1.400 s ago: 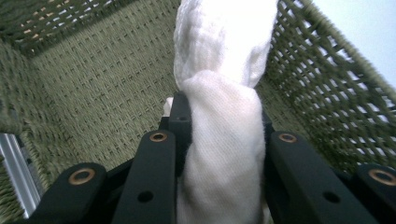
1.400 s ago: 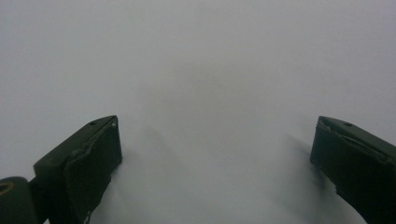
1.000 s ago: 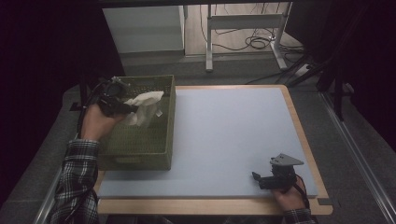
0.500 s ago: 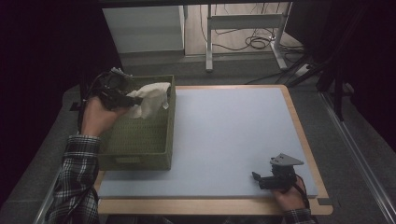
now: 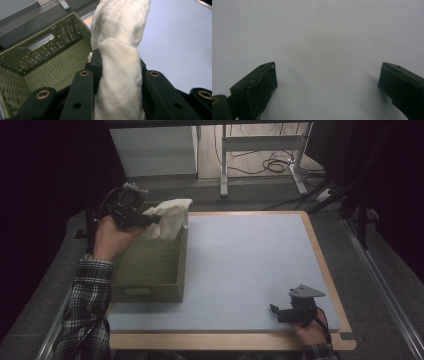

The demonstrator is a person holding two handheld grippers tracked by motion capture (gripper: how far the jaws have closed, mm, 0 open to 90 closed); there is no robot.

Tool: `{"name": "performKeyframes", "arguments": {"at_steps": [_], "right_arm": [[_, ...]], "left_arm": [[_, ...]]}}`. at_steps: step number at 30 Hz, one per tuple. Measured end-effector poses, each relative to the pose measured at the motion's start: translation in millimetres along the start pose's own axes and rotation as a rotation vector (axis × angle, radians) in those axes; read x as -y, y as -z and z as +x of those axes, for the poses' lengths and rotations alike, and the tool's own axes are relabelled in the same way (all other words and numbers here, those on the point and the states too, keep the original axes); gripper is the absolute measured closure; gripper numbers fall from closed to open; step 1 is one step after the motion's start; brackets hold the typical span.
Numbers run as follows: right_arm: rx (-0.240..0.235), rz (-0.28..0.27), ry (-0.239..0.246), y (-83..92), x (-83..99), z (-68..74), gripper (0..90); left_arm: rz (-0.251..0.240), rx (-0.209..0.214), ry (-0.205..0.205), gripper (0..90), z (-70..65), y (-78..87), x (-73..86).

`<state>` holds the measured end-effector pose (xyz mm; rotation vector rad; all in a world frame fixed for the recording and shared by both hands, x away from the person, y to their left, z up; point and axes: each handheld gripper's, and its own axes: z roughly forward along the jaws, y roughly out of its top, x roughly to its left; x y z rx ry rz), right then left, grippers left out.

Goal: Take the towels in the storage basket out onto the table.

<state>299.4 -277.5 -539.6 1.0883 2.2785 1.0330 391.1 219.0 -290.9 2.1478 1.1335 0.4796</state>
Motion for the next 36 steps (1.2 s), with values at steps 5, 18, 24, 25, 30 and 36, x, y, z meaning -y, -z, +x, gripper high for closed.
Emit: {"name": "performKeyframes", "arguments": {"at_steps": [5,18,24,25,30,36], "right_arm": [[-0.001,0.0,-0.002,0.0,0.0,0.1,2.1],[-0.001,0.001,-0.003,0.1,-0.1,0.1,2.1],[-0.002,0.001,-0.003,0.0,-0.1,0.1,2.1],[-0.001,0.001,-0.003,0.1,-0.1,0.1,2.1],[-0.001,0.0,-0.003,-0.1,-0.1,0.2,2.1],[-0.001,0.0,-0.003,-0.1,-0.1,0.1,2.1]], "left_arm": [[-0.017,0.01,-0.016,71.6,-9.6,-2.0,-11.3],[-0.022,0.089,-0.071,71.1,-43.8,-33.6,-34.2],[0.001,0.138,-0.105,71.0,-64.2,-61.1,-40.1],[0.001,0.138,-0.105,71.0,-64.2,-61.1,-40.1],[0.01,0.187,-0.119,70.8,-83.7,-86.0,-43.4],[0.04,0.207,-0.135,70.7,-100.3,-110.0,-44.4]]}}
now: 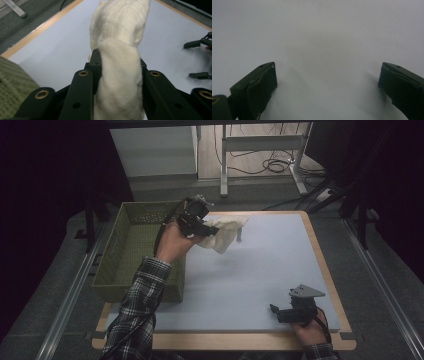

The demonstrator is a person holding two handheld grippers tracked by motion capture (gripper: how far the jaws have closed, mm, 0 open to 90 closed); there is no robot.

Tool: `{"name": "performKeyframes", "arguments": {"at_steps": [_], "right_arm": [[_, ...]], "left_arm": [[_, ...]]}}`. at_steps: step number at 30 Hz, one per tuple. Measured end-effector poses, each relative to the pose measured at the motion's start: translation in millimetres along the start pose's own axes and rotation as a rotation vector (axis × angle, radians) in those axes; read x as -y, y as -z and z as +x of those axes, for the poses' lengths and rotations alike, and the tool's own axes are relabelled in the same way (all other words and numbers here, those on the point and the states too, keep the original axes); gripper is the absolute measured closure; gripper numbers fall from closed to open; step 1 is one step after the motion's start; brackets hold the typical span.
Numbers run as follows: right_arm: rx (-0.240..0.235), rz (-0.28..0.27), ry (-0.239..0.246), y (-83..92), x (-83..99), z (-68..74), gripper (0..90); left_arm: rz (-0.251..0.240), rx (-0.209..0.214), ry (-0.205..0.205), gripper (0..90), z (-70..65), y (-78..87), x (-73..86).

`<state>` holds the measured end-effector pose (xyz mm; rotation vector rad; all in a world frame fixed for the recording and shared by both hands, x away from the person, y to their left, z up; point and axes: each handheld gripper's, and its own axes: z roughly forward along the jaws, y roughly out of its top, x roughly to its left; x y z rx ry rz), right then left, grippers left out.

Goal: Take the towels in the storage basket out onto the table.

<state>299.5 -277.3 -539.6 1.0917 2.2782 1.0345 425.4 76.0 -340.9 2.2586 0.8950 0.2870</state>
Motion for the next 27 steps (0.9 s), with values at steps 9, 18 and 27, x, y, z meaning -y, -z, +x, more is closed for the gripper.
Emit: {"name": "performKeyframes", "arguments": {"at_steps": [9,18,27], "right_arm": [[0.0,0.001,-0.001,0.1,0.0,0.1,2.1],[0.001,0.0,0.002,0.0,0.1,-0.1,2.1],[0.001,0.0,0.002,0.0,0.1,-0.2,2.1]], "left_arm": [[0.055,0.032,-0.027,69.9,-26.9,-48.7,-2.3],[0.075,0.062,-0.03,67.7,-47.5,-83.1,-2.7],[0.068,0.088,-0.037,65.5,-64.4,-119.8,1.7]]}}
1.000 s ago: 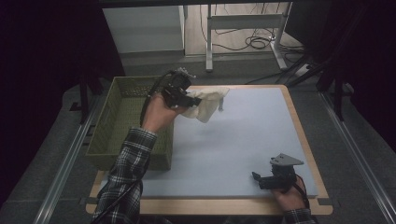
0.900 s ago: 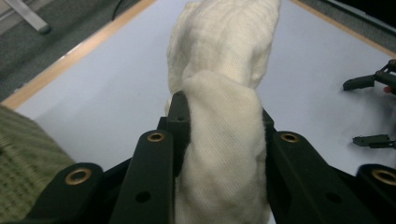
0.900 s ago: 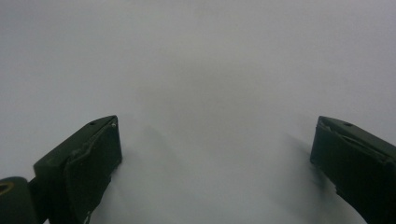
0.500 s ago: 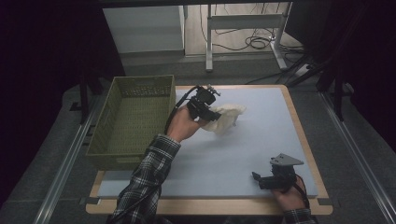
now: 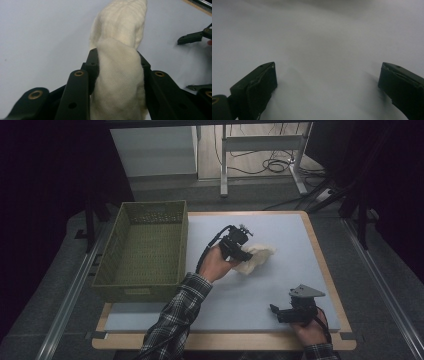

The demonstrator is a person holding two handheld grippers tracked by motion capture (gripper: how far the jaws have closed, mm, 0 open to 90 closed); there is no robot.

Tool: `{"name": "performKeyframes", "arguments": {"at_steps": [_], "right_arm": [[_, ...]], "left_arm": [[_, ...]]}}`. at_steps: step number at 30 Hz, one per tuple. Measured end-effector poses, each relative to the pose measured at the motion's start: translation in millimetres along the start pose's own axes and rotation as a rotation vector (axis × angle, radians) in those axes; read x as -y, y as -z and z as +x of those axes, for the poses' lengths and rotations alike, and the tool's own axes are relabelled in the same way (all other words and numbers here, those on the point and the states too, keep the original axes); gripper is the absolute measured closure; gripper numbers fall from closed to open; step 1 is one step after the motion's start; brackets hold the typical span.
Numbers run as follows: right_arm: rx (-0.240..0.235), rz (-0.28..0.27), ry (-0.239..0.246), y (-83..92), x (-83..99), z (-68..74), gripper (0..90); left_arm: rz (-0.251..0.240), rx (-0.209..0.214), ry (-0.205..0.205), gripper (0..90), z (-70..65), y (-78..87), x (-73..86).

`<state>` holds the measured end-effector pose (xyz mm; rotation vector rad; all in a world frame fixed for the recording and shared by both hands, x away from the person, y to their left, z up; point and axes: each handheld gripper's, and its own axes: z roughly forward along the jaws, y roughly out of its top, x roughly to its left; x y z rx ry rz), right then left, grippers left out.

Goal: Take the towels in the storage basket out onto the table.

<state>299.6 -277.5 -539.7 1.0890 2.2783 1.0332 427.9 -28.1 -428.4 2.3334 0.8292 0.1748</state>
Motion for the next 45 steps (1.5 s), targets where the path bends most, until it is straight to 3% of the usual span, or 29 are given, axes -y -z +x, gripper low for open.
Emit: {"name": "performKeyframes", "arguments": {"at_steps": [4,10,12,16,20,21,23,24,26,30,33,39,45], "right_arm": [[0.0,0.0,0.0,0.0,0.0,0.0,2.1],[-0.001,0.001,-0.002,0.1,0.0,0.1,2.1],[-0.001,0.001,-0.001,0.0,0.0,0.1,2.1],[0.0,0.0,-0.001,0.0,0.0,0.1,2.1],[0.0,-0.001,0.001,-0.1,0.0,0.0,2.1],[0.0,-0.001,0.001,0.0,0.1,0.0,2.1],[0.0,-0.001,0.001,0.0,0.1,0.0,2.1],[0.001,0.0,0.0,0.0,0.1,0.0,2.1],[0.001,-0.001,0.0,0.0,0.1,0.0,2.1],[-0.001,0.0,0.0,0.1,0.1,0.1,2.1],[-0.001,-0.001,0.002,0.1,0.1,-0.1,2.1],[0.0,0.0,0.002,0.1,0.1,-0.1,2.1],[-0.001,0.001,0.001,0.2,0.1,-0.1,2.1]], "left_arm": [[-0.015,-0.005,0.016,64.0,-0.2,-13.4,5.2],[-0.009,-0.037,0.012,58.0,-1.1,-35.5,17.5],[-0.016,-0.055,0.03,56.5,-2.3,-47.9,25.0],[-0.011,-0.059,0.038,53.7,-0.3,-55.4,30.6],[-0.017,-0.065,0.039,47.3,-0.3,-62.8,36.5],[-0.024,-0.065,0.043,38.9,-0.2,-63.2,37.1],[-0.043,-0.057,0.05,27.7,-0.5,-62.2,37.7],[-0.05,-0.073,0.046,22.6,-2.2,-59.3,36.9],[-0.044,-0.086,0.025,16.4,-4.1,-54.2,35.6],[-0.08,-0.113,0.024,5.7,-10.4,-43.1,39.3],[-0.105,-0.108,0.035,2.6,-12.9,-37.5,43.8],[-0.144,-0.106,0.011,1.3,-19.5,-16.0,58.7],[-0.143,-0.135,-0.039,0.0,-27.7,-7.8,69.0]]}}
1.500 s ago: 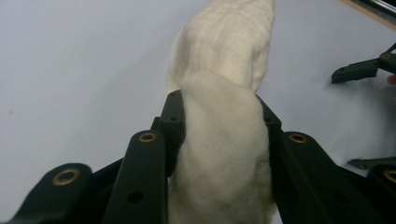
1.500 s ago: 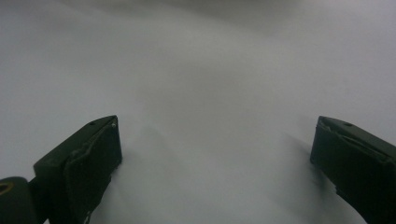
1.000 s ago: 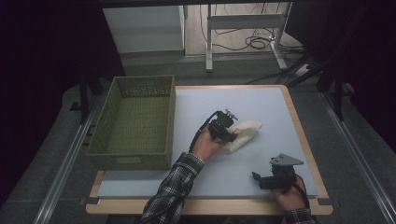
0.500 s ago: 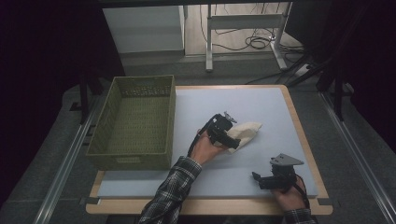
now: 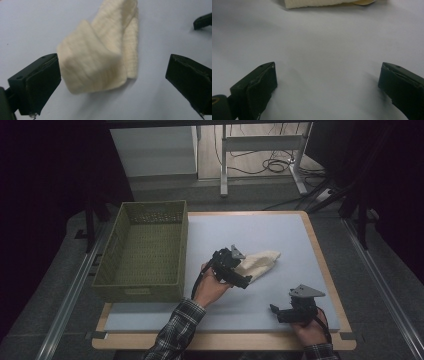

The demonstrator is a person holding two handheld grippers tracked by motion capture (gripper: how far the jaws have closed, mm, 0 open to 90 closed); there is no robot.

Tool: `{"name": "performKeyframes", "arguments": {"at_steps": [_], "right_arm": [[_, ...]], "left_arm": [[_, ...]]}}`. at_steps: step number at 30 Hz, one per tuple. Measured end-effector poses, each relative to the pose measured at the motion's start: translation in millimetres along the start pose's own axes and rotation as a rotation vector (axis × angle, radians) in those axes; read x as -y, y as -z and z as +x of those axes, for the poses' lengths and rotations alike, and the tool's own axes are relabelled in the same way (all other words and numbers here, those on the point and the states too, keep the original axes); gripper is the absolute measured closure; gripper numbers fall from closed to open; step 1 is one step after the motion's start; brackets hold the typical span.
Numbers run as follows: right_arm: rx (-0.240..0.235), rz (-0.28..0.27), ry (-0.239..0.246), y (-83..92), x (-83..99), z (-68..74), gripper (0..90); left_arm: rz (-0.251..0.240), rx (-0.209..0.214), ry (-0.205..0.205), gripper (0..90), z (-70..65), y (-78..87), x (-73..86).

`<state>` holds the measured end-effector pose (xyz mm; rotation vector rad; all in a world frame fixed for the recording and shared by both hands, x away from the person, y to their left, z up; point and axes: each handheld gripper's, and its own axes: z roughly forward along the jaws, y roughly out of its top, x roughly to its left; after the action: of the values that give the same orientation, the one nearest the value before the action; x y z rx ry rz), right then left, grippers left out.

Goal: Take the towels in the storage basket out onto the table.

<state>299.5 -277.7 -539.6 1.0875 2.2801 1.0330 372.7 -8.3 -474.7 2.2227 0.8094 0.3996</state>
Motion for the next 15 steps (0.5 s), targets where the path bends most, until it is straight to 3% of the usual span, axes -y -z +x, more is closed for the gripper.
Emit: {"name": "performKeyframes", "arguments": {"at_steps": [11,15], "right_arm": [[0.001,0.001,0.0,0.1,0.0,0.0,2.1],[0.002,0.002,0.001,0.1,0.0,0.0,2.1]], "left_arm": [[-0.023,-0.026,-0.011,0.0,-14.4,12.5,29.2],[-0.036,-0.017,0.008,0.0,-19.1,18.3,47.3]]}}
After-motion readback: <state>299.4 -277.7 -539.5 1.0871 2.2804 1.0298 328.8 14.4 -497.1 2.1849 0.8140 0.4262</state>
